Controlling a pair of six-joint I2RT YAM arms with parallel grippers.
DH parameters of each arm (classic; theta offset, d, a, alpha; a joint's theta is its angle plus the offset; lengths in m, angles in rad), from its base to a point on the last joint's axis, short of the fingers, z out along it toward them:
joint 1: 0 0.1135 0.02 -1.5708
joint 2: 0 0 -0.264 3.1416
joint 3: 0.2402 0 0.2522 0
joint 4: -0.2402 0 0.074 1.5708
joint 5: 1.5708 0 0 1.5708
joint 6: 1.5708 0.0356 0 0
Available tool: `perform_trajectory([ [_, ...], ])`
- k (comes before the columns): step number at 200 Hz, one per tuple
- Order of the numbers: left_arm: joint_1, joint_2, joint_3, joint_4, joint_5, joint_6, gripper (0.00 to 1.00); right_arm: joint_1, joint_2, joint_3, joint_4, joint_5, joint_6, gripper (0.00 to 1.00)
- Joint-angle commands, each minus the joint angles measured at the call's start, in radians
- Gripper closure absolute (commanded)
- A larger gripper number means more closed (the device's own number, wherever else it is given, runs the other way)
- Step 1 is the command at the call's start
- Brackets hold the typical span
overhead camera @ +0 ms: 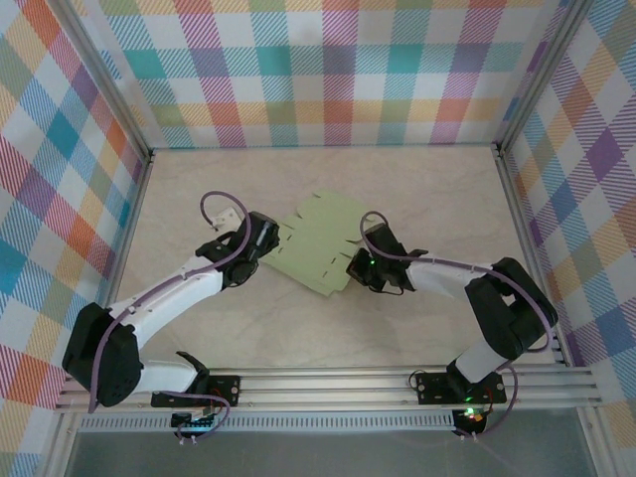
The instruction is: Fold the paper box
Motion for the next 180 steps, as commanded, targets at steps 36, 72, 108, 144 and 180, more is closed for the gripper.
perform_trajectory([
  [36,0.070,-0.121,-0.063,-0.027,0.016,0.085,0.00,-0.180,0.147,0.374,-0.530,-0.233,-0.833,1.00],
  [72,0.144,-0.178,-0.111,0.009,0.118,0.132,0.00,-0.244,0.264,0.558,-0.810,-0.309,-1.372,1.00],
  [108,0.194,-0.190,-0.114,0.016,0.214,0.185,0.00,-0.312,0.398,0.759,-1.014,-0.310,-1.651,1.00],
  [144,0.208,-0.170,-0.110,0.048,0.289,0.214,0.00,-0.326,0.554,1.012,-1.142,-0.239,-1.746,0.88],
  [180,0.210,-0.157,-0.111,0.090,0.359,0.244,0.00,-0.332,0.485,1.065,-0.981,-0.159,-1.519,0.08],
])
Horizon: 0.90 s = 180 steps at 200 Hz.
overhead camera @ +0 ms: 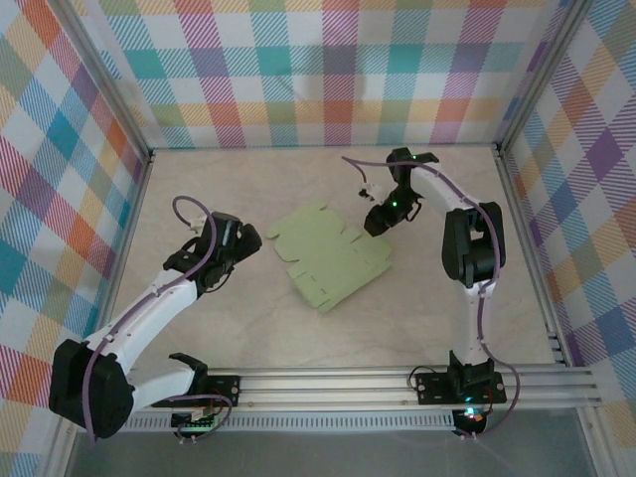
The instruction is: Fold the paper box
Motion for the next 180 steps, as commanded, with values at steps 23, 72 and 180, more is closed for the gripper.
perform_trajectory([
  [23,0.010,-0.001,-0.049,0.183,0.129,0.073,0.00,-0.001,-0.262,-0.179,0.302,0.101,0.398,0.06],
  [72,0.000,0.028,-0.068,0.358,0.263,0.242,0.00,0.016,-0.690,-0.821,0.818,-0.015,1.162,0.10],
  [180,-0.003,0.065,-0.082,0.414,0.254,0.245,0.00,0.205,-0.868,-1.232,1.038,0.115,1.746,0.23],
])
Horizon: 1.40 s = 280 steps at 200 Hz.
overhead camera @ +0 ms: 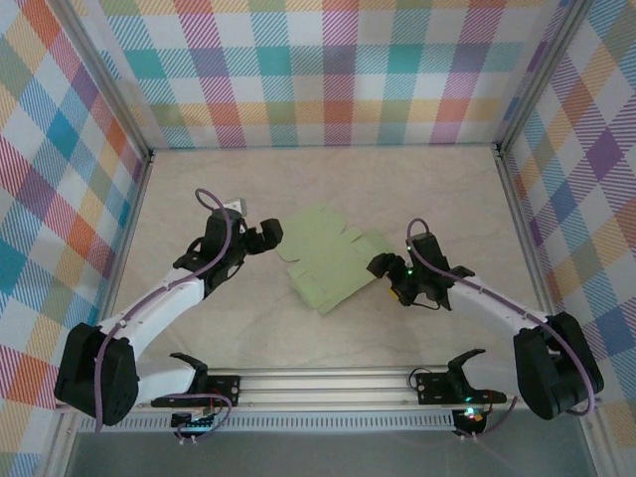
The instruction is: Fold the paper box
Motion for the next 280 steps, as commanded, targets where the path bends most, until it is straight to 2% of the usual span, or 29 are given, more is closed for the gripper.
perform_trajectory([
  [1,-0.001,-0.001,-0.009,0.030,0.011,0.003,0.00,0.035,0.055,0.034,0.101,0.021,0.109,0.23],
  [44,-0.004,-0.062,-0.037,0.003,-0.013,-0.007,0.00,0.064,0.207,0.051,0.200,-0.023,0.135,0.36],
  [65,-0.004,-0.099,-0.054,-0.017,-0.033,-0.009,0.00,0.064,0.252,0.078,0.186,-0.015,0.092,0.50],
  [94,-0.005,-0.135,-0.071,-0.046,-0.065,-0.006,0.00,0.061,0.293,0.118,0.115,0.008,-0.010,0.78],
  [106,-0.005,-0.149,-0.067,-0.067,-0.067,-0.001,0.00,0.052,0.298,0.130,0.093,0.005,-0.046,0.85],
  [131,-0.005,-0.200,-0.078,-0.092,-0.064,0.015,0.00,-0.007,0.321,0.207,-0.017,-0.018,-0.218,0.99],
  [145,-0.005,-0.232,-0.091,-0.100,-0.064,0.024,0.00,-0.057,0.348,0.278,-0.094,-0.065,-0.343,1.00],
  [162,-0.005,-0.257,-0.096,-0.113,-0.065,0.031,0.00,-0.095,0.404,0.407,-0.271,-0.136,-0.535,1.00],
  [188,-0.005,-0.276,-0.103,-0.122,-0.065,0.033,0.00,-0.108,0.510,0.613,-0.557,-0.204,-0.847,1.00],
  [212,-0.005,-0.274,-0.116,-0.105,-0.062,0.029,0.00,-0.108,0.600,0.770,-0.719,-0.249,-1.021,1.00],
  [234,-0.005,-0.266,-0.112,-0.107,-0.052,0.040,0.00,-0.107,0.660,0.882,-0.821,-0.238,-1.134,1.00],
  [280,-0.005,-0.230,-0.109,-0.081,-0.034,0.058,0.00,-0.104,0.782,1.054,-0.985,-0.125,-1.333,1.00],
])
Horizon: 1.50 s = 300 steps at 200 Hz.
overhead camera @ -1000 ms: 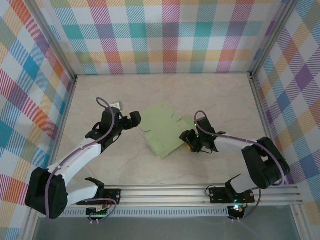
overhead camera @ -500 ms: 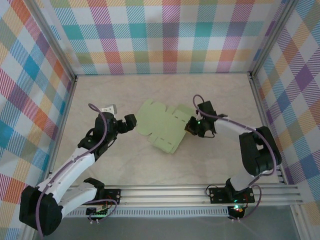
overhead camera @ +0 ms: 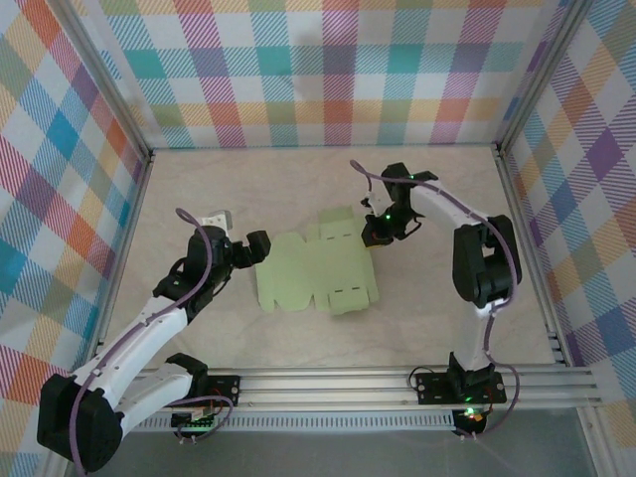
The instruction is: Fold the paper box
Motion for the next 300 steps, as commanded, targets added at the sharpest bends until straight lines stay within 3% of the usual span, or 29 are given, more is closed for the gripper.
perform_trajectory([
  [1,-0.003,0.023,-0.008,0.021,0.018,0.026,0.00,0.007,0.054,0.078,-0.162,0.050,-0.183,1.00],
  [36,-0.012,0.066,-0.001,0.053,0.060,0.016,0.00,0.007,0.127,0.188,-0.191,0.129,-0.186,1.00],
  [47,-0.024,0.080,0.002,0.062,0.069,0.014,0.00,0.007,0.122,0.206,-0.174,0.147,-0.151,0.94],
  [53,-0.031,0.092,0.004,0.063,0.071,0.015,0.00,0.007,0.111,0.207,-0.156,0.153,-0.129,0.84],
  [61,-0.040,0.108,0.009,0.064,0.072,0.018,0.00,0.007,0.085,0.195,-0.122,0.157,-0.101,0.58],
  [65,-0.043,0.115,0.012,0.064,0.074,0.022,0.00,0.006,0.069,0.185,-0.105,0.161,-0.085,0.50],
  [86,-0.053,0.160,0.039,0.049,0.073,0.019,0.00,0.005,-0.046,0.093,0.029,0.216,0.049,0.27],
  [105,-0.058,0.213,0.073,0.042,0.091,0.025,0.00,0.003,-0.189,-0.062,0.182,0.256,0.185,0.20],
  [150,-0.101,0.386,0.161,0.082,0.201,0.013,0.00,-0.004,-0.465,-0.461,0.461,0.155,0.451,0.19],
  [181,-0.131,0.503,0.209,0.112,0.229,0.006,0.06,-0.011,-0.524,-0.607,0.486,0.167,0.440,0.21],
  [196,-0.141,0.551,0.229,0.133,0.257,0.000,0.18,-0.012,-0.496,-0.615,0.485,0.129,0.397,0.24],
  [247,-0.188,0.676,0.256,0.135,0.243,-0.059,0.25,0.008,-0.340,-0.536,0.462,0.142,0.251,0.54],
  [274,-0.187,0.702,0.223,0.190,0.249,-0.107,0.34,0.008,-0.282,-0.490,0.446,0.190,0.228,0.62],
  [300,-0.188,0.733,0.220,0.209,0.253,-0.139,0.42,0.008,-0.244,-0.461,0.455,0.157,0.227,0.64],
])
